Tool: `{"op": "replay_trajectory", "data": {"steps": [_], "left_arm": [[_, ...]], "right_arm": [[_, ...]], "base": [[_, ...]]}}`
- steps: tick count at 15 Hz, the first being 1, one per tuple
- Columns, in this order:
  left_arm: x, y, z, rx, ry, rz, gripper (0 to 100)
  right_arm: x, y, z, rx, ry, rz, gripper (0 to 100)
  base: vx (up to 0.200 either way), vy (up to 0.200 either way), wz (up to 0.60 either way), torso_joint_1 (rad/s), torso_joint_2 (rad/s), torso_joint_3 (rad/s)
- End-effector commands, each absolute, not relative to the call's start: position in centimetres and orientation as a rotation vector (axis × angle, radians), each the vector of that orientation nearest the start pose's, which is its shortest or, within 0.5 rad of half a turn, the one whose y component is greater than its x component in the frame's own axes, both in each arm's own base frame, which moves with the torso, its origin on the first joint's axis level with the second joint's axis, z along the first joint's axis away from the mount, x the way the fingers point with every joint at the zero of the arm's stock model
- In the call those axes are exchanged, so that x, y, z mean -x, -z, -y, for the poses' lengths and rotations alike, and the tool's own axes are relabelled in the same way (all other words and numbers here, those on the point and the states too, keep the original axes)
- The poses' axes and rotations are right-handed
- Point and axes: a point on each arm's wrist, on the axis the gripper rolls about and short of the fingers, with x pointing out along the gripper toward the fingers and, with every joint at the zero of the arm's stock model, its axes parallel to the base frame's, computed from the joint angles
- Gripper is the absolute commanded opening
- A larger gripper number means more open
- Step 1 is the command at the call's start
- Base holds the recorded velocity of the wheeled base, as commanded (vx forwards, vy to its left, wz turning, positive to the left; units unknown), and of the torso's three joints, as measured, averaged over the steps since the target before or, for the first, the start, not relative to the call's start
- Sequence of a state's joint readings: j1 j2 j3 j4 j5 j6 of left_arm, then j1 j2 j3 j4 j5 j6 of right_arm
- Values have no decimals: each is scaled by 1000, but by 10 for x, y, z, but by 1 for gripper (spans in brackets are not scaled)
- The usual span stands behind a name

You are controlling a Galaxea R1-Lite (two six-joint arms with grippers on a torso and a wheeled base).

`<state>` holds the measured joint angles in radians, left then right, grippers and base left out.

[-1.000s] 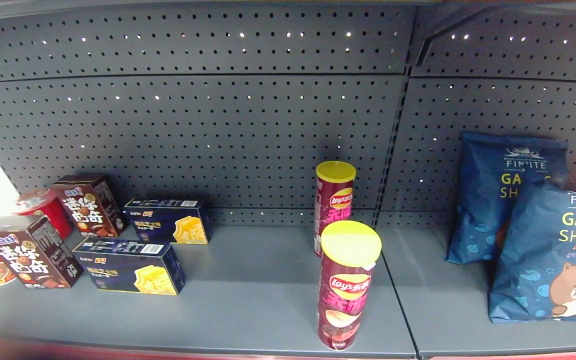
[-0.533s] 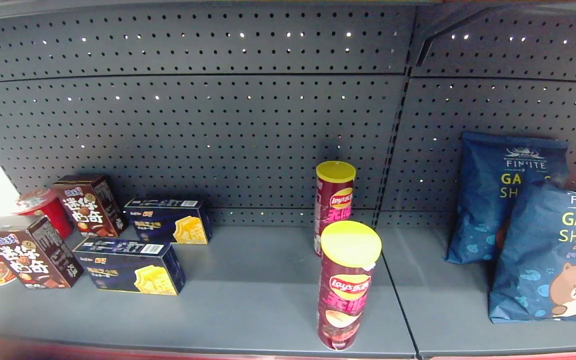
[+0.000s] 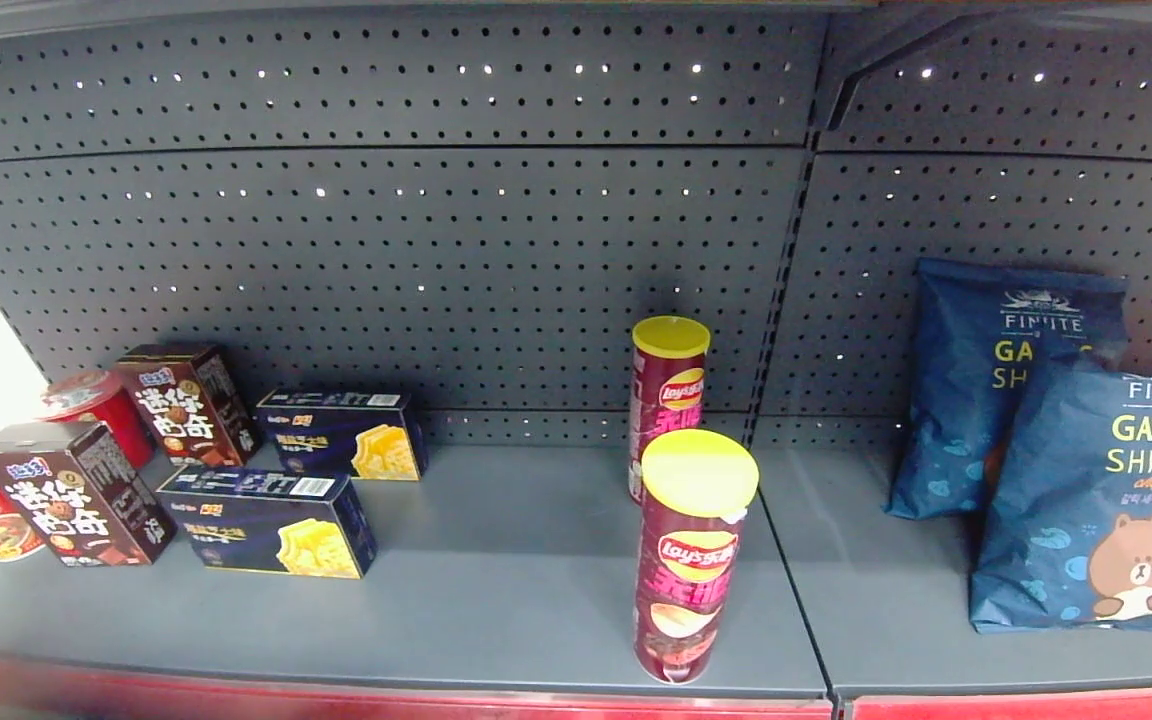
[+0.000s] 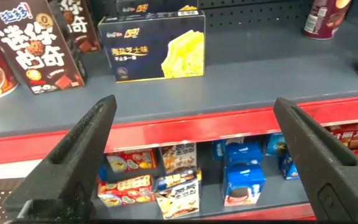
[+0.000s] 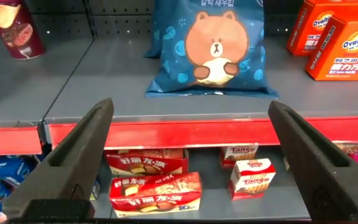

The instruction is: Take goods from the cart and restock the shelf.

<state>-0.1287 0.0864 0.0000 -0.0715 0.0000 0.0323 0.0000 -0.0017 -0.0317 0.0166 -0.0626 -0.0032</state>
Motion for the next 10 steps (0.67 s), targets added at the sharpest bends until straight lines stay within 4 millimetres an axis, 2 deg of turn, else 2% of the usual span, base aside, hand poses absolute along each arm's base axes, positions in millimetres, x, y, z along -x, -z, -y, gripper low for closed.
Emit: {"op": "replay_trajectory", "data": {"steps": [1,2,10], "left_arm": [[15,-85,-2,-32,129,-16,100],[15,-85,-2,-33,129,-15,100],[15,-85,-2,-32,129,-16,100]], "right_arm": [[25,-83,1,4,63,15,100],[25,-83,1,6,60,15,100],[25,-83,1,6,57,15,100]], "base": [[0,0,0,0,0,0],[-200,0,0,2,-2,2],[0,0,0,0,0,0]]}}
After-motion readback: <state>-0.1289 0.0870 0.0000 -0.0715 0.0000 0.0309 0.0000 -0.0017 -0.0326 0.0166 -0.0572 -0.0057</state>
